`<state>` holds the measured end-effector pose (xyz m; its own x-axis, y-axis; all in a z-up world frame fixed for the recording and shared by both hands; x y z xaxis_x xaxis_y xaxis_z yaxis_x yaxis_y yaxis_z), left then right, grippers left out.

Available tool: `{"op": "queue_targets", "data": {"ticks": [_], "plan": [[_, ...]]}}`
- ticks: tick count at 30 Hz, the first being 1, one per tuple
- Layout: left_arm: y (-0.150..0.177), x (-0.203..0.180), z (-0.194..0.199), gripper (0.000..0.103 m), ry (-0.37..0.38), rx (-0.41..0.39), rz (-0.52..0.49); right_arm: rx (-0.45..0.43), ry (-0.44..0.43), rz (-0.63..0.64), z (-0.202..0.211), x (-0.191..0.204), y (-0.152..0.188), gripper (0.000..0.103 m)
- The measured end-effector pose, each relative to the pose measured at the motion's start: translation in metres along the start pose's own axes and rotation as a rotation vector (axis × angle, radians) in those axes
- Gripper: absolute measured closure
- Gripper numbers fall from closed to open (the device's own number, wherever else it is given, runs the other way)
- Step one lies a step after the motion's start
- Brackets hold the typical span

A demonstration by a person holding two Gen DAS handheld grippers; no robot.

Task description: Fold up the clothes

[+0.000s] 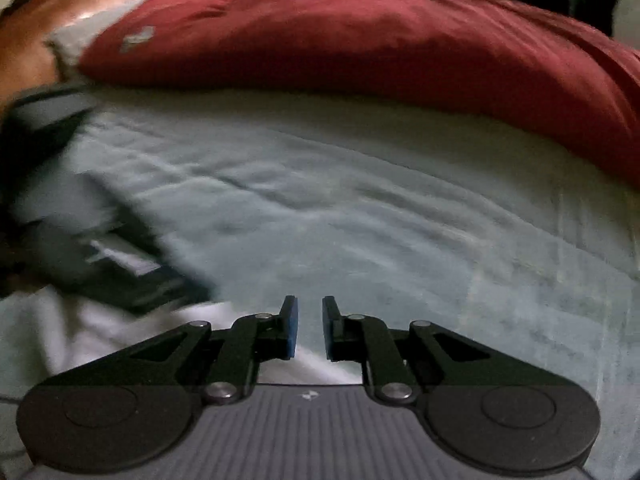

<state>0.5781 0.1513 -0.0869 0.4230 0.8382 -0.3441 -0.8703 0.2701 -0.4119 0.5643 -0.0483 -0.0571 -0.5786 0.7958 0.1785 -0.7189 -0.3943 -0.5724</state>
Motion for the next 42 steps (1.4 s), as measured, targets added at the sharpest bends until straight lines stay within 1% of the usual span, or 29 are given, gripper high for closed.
{"op": "queue_targets", "data": {"ticks": [2, 3, 6, 9, 11, 14, 17, 18, 19, 20, 21, 22, 26, 28, 30, 32, 33, 34, 35, 36, 37, 38, 42], "plan": [[0.012, -0.007, 0.006, 0.095, -0.005, 0.005, 0.004, 0.041, -0.005, -0.031, -0.013, -0.006, 0.006, 0.087], [0.018, -0.01, 0.01, 0.095, 0.0, 0.003, 0.0, 0.055, -0.012, -0.026, -0.009, -0.001, 0.014, 0.087], [0.038, -0.018, 0.02, 0.095, 0.021, 0.005, 0.026, 0.095, -0.032, -0.012, 0.0, 0.014, 0.038, 0.087], [0.056, -0.025, 0.025, 0.095, 0.027, 0.008, 0.054, 0.134, -0.052, 0.003, 0.01, 0.029, 0.062, 0.086], [0.054, -0.031, 0.03, 0.095, 0.021, 0.001, 0.034, 0.128, -0.045, 0.023, 0.019, 0.036, 0.066, 0.086], [0.04, -0.034, 0.038, 0.094, 0.023, -0.007, -0.039, 0.123, -0.027, 0.048, 0.024, 0.041, 0.067, 0.086], [0.011, -0.036, 0.035, 0.094, 0.019, -0.018, -0.136, 0.114, -0.016, 0.055, 0.024, 0.042, 0.068, 0.086], [0.003, -0.04, 0.032, 0.09, 0.051, -0.007, -0.19, 0.112, -0.013, 0.058, 0.024, 0.043, 0.069, 0.086], [-0.002, -0.043, 0.025, 0.077, 0.099, 0.026, -0.238, 0.109, -0.009, 0.06, 0.023, 0.043, 0.069, 0.086], [-0.007, -0.045, 0.018, 0.071, 0.147, 0.059, -0.285, 0.106, -0.006, 0.063, 0.023, 0.044, 0.07, 0.086], [-0.011, -0.045, 0.011, 0.068, 0.155, 0.076, -0.327, 0.103, -0.002, 0.065, 0.023, 0.044, 0.07, 0.086], [-0.014, -0.046, 0.004, 0.068, 0.163, 0.092, -0.369, 0.101, 0.002, 0.067, 0.023, 0.044, 0.071, 0.086], [-0.016, -0.041, -0.022, 0.069, 0.253, 0.234, -0.41, 0.085, -0.003, 0.051, 0.024, 0.044, 0.072, 0.086], [-0.01, -0.04, -0.035, 0.068, 0.295, 0.312, -0.417, 0.076, -0.005, 0.046, 0.024, 0.044, 0.073, 0.086], [-0.006, -0.041, -0.041, 0.067, 0.303, 0.334, -0.431, 0.07, -0.005, 0.051, 0.022, 0.045, 0.073, 0.086], [-0.006, -0.042, -0.042, 0.068, 0.291, 0.335, -0.425, 0.063, -0.006, 0.058, 0.023, 0.046, 0.073, 0.086], [-0.004, -0.045, -0.038, 0.071, 0.28, 0.323, -0.437, 0.059, -0.011, 0.061, 0.024, 0.045, 0.073, 0.086], [-0.002, -0.049, -0.035, 0.082, 0.27, 0.311, -0.45, 0.054, -0.017, 0.066, 0.027, 0.045, 0.072, 0.086], [0.0, -0.052, -0.031, 0.084, 0.259, 0.3, -0.462, 0.048, -0.029, 0.071, 0.03, 0.043, 0.07, 0.085], [0.003, -0.056, -0.026, 0.085, 0.237, 0.281, -0.476, 0.043, -0.036, 0.081, 0.033, 0.04, 0.067, 0.08], [0.006, -0.06, -0.02, 0.087, 0.215, 0.259, -0.488, 0.039, -0.034, 0.1, 0.036, 0.034, 0.061, 0.078], [0.008, -0.063, -0.014, 0.088, 0.201, 0.237, -0.493, 0.036, -0.032, 0.118, 0.039, 0.028, 0.056, 0.074], [0.007, -0.062, 0.009, 0.092, 0.15, 0.133, -0.426, 0.022, -0.024, 0.193, 0.05, 0.005, 0.035, 0.067]]}}
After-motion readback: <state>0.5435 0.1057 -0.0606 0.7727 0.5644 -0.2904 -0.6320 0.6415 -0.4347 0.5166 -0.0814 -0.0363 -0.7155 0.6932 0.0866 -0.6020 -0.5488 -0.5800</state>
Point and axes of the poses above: each gripper's, at about its wrist camera, not at the fingertips, and z roughly against the way its jaws point, x to its left, y to its underside, the point moved 3 cm from there along -z, roughly the way its jaws point, and after that the axes turned 4 degrees about -x, right-handed, at the moved point
